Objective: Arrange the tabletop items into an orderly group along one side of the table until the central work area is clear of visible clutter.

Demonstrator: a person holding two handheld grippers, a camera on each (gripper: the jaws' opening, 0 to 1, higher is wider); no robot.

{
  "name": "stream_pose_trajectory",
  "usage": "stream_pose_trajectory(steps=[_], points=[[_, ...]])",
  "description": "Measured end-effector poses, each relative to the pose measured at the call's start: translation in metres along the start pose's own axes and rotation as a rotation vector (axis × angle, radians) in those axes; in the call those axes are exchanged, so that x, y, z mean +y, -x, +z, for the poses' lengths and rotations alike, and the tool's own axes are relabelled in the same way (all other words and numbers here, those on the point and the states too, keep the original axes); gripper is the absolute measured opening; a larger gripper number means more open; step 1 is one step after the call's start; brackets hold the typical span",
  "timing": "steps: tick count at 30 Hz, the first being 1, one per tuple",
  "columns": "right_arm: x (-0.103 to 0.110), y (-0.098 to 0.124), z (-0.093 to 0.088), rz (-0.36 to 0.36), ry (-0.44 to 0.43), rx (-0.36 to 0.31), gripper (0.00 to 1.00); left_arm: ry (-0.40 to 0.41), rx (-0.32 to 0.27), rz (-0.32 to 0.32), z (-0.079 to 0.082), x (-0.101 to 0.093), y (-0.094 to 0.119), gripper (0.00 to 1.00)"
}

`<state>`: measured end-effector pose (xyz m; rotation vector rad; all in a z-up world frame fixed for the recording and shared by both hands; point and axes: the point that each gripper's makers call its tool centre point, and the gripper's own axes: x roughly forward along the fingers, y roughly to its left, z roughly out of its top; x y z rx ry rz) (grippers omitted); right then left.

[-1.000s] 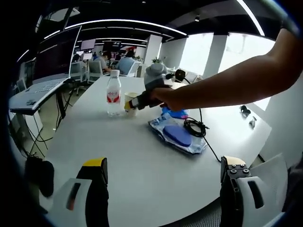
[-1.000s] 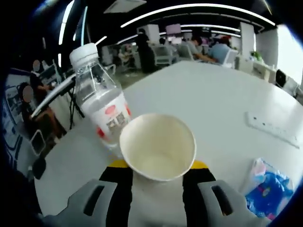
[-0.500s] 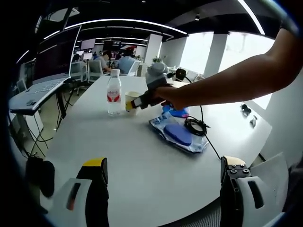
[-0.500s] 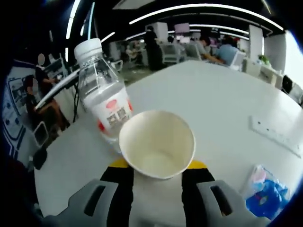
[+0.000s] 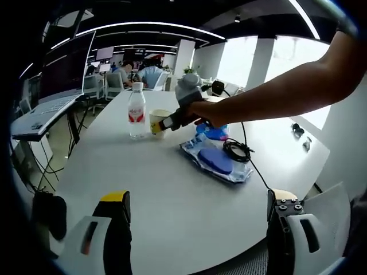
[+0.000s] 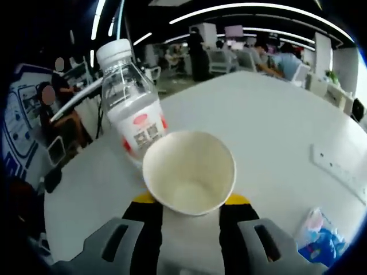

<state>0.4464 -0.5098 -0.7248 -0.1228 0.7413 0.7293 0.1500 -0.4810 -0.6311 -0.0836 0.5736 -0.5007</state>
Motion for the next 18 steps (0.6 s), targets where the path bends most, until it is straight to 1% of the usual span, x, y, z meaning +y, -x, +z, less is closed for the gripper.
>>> stream_pose_trajectory(steps=[3,8,18], points=[[-0.002,0.0003,-0.0019,0.005,0.015,0.014,0.34,0.0,0.001,0.0,-0.0005,0.0003,-0.0001,1.0],[-0.0072,0.0001,-0.002,0.01,0.002,0.014,0.34,-0.003,0.001,-0.001,-0.0009,0.0,-0.0003,1.0],[-0.0045,0.003,-0.0052,0.036,0.006,0.032,0.33,-0.013,0.006,-0.003,-0.0025,-0.0013,-0.0004,1.0]])
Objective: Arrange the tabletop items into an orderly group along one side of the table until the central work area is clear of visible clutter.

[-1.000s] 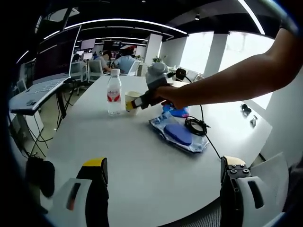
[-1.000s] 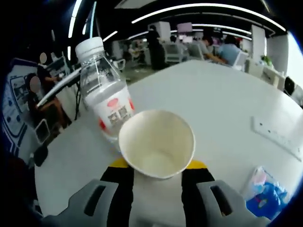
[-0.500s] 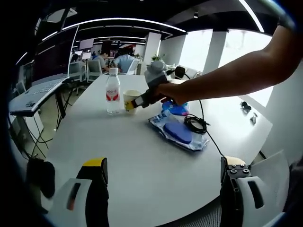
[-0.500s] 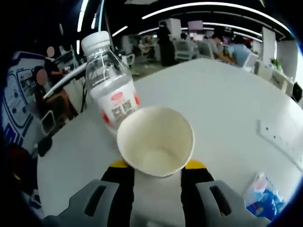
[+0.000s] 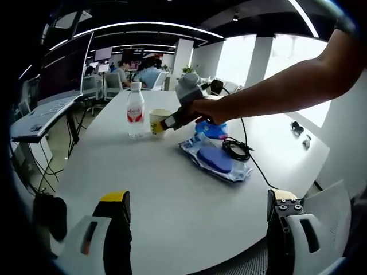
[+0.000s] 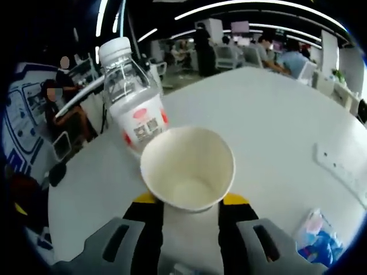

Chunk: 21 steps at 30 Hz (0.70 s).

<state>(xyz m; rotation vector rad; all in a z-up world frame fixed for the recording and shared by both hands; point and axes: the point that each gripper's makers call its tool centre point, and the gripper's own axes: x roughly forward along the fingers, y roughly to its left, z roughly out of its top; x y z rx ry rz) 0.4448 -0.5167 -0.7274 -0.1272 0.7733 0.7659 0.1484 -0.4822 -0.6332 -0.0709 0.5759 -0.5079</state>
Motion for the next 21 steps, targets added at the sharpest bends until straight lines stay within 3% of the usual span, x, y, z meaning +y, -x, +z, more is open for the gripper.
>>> stream_pose_trajectory(steps=[21], points=[[0.0058,0.0073,0.003,0.008,-0.013,0.0,0.33,-0.009,0.008,-0.002,-0.0017,-0.002,-0.0005,1.0]])
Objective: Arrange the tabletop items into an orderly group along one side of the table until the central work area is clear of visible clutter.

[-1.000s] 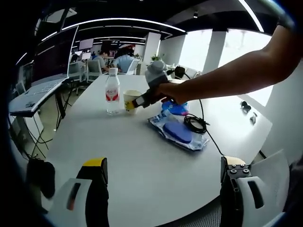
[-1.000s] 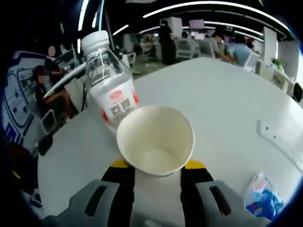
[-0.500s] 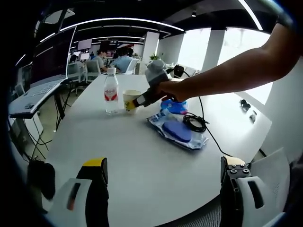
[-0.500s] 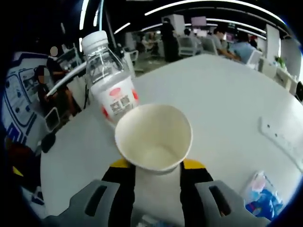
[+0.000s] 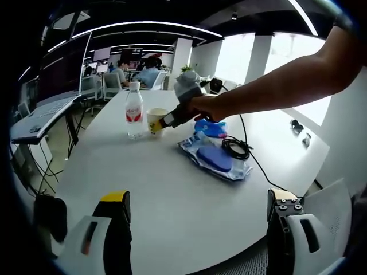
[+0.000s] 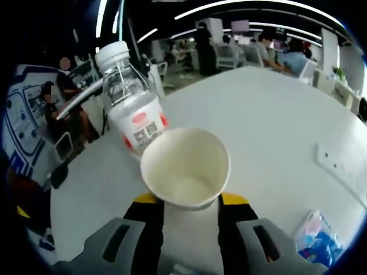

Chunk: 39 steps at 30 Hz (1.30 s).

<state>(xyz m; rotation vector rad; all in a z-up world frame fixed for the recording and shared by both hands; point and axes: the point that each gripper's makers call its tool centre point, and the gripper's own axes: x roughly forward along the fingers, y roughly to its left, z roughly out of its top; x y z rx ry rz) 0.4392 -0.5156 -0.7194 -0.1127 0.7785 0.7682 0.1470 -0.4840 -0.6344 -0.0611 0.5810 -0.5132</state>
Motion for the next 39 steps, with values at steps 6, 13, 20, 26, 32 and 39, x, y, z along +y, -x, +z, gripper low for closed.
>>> stream_pose_trajectory(steps=[6,13,20,26,32,39], points=[[-0.003,0.002,0.001,-0.008,-0.004,-0.016,0.35,0.0,-0.002,-0.004,0.0,-0.001,0.0,1.0],[-0.003,0.004,-0.001,-0.007,-0.014,-0.013,0.37,-0.006,-0.004,-0.014,0.002,-0.003,0.0,1.0],[-0.007,0.005,0.0,-0.013,-0.027,-0.024,0.37,-0.005,-0.01,-0.012,0.003,-0.003,0.001,1.0],[-0.004,0.012,-0.004,-0.018,-0.017,-0.029,0.38,-0.006,-0.012,-0.01,0.003,-0.003,0.001,1.0],[-0.002,0.025,-0.01,-0.027,0.001,-0.049,0.39,-0.016,-0.007,-0.016,0.003,-0.004,0.001,1.0],[-0.003,0.039,-0.024,-0.043,-0.011,-0.05,0.39,-0.019,-0.007,-0.019,0.003,-0.005,0.001,1.0]])
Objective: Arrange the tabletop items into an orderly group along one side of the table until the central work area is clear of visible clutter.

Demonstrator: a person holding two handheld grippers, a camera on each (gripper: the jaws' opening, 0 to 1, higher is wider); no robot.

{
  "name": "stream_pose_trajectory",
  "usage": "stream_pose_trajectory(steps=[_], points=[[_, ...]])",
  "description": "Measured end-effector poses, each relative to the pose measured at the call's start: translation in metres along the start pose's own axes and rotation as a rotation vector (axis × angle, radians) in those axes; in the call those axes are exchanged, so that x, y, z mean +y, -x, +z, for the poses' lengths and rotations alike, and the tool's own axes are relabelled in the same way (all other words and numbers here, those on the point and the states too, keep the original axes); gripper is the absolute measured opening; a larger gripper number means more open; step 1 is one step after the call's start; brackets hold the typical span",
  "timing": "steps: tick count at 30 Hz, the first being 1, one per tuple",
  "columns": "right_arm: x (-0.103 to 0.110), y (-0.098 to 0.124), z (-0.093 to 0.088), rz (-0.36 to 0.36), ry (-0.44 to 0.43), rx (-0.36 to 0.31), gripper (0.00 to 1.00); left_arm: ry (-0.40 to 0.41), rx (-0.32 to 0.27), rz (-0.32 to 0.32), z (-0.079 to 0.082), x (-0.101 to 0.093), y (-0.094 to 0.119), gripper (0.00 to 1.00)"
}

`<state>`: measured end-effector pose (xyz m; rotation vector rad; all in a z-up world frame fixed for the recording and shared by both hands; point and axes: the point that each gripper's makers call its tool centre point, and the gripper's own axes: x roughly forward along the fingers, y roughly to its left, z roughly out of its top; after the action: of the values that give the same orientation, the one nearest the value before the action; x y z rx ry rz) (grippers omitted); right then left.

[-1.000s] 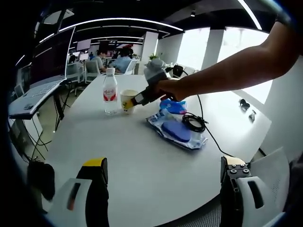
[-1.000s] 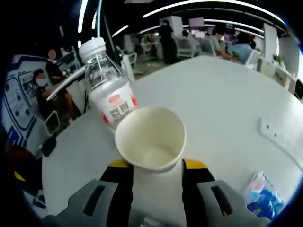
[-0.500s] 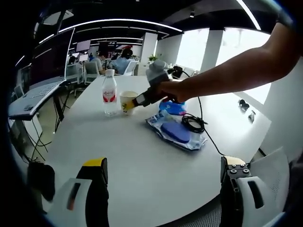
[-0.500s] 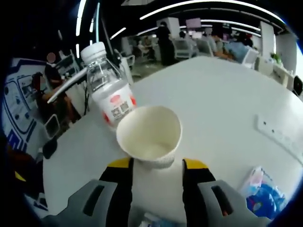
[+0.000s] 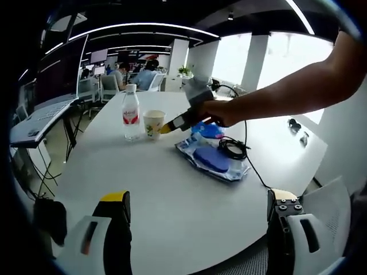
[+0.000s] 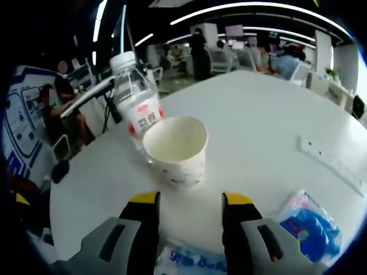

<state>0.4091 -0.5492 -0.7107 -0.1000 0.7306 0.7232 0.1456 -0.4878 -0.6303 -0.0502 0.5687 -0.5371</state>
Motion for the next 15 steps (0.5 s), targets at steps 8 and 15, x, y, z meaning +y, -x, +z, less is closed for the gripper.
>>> stream_pose_trajectory(steps=[8,15], points=[[-0.004,0.018,-0.004,-0.023,-0.014,-0.019,0.4,-0.005,0.0,-0.007,0.0,-0.002,-0.001,1.0],[-0.007,0.033,-0.009,-0.042,-0.025,-0.027,0.4,-0.016,0.004,-0.018,0.0,-0.007,-0.001,1.0]])
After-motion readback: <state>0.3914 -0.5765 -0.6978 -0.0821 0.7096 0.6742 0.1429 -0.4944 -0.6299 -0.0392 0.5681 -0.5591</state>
